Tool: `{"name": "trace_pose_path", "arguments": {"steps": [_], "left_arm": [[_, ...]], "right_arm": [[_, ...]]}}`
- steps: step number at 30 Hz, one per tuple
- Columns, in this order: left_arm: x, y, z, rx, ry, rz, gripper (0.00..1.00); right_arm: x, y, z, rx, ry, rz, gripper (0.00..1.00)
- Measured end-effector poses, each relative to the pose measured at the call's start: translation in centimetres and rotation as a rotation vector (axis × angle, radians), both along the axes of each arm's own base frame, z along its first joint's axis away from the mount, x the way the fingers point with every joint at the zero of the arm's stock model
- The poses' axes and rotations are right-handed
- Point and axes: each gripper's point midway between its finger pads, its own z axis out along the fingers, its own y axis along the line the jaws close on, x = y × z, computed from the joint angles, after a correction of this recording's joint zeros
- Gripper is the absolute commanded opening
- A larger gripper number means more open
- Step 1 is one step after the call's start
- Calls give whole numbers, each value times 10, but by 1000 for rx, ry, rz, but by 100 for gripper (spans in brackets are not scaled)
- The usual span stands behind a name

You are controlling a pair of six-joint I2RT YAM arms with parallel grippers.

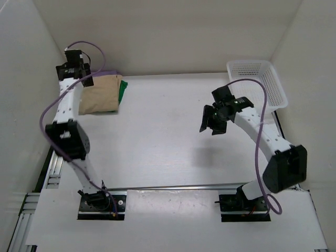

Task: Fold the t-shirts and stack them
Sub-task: Put the neatly folded tshirt into the corner of the board with the left arm

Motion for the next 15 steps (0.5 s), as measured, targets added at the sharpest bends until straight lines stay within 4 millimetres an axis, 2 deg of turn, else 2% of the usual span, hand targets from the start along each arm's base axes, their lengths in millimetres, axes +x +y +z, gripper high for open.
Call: {"name": "trace_pose_path", "arguments": {"steps": [1,2,3,5,6,8,10,11,14,15], "left_arm": [[-19,-14,18,-42,-20,-50,100],[-40,-30,38,-87,-46,-108,100],[-59,-43,56,-121,-78,-155,100],[-114,-58,98,-163,-158,-214,100],[-143,-60,111,-166,-194,-217,100],[-201,-57,113,-159,-224,-182,100],[-256,-50,79,-158,-183,-103,100],[-277,-49,54,-169,-129,-69,100],[-336,-63,-39,-245,114,-25,100],[-353,-69,-61,-271,188,-18,100]], "right_arm": [[-4,-3,9,3,-18,10,72],[-9,-6,20,9,-50,24,89],[-14,-9,31,17,-78,32,97],[-28,-16,56,38,-167,55,100],[-37,-21,65,52,-208,59,100],[-60,-32,75,70,-258,51,100],[-85,-44,68,74,-264,34,100],[-96,-49,61,75,-252,20,100],[-126,-59,29,75,-178,-17,100],[-136,-61,17,73,-142,-26,100]]}}
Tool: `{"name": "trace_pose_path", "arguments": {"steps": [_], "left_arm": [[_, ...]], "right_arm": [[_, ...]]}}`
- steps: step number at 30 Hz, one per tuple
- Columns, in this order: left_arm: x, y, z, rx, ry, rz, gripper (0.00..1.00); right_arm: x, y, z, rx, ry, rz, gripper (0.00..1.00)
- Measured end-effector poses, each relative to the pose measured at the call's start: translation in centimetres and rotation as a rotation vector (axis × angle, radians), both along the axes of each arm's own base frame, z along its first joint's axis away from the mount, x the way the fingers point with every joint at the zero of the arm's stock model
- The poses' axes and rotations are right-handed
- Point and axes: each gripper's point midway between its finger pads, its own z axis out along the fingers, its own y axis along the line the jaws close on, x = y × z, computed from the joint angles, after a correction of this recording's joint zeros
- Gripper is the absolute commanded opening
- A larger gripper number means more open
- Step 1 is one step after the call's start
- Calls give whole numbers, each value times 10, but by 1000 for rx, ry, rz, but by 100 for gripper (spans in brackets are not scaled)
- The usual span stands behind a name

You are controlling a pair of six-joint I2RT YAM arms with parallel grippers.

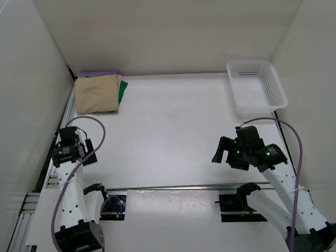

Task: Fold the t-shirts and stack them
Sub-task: Put the neatly folded tshirt into the corner of the board with the left arm

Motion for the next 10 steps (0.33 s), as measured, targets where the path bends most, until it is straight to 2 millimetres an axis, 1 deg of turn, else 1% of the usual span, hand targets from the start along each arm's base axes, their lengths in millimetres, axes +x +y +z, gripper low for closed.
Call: {"name": "trace_pose_path", "arguments": {"steps": [1,2,3,4,6,10], "left_arm": [[-17,-6,-19,-25,72,-1,100],[-31,-11,-33,-45,127,-2,100],[-42,-15,-42,-61,164,-4,100],[-48,-18,-46,-71,183,-6,100],[-54,-23,-51,-90,197,-13,100],[-54,-26,-51,-103,182,-22,100]], "right_arm": [[-9,-2,-11,2,31,-11,100],[-17,-4,-21,1,57,-18,100],[-24,-6,-29,4,81,-28,100],[-29,-7,-33,9,90,-32,100],[-35,-7,-37,24,96,-42,100],[-36,-6,-34,43,74,-42,100]]}}
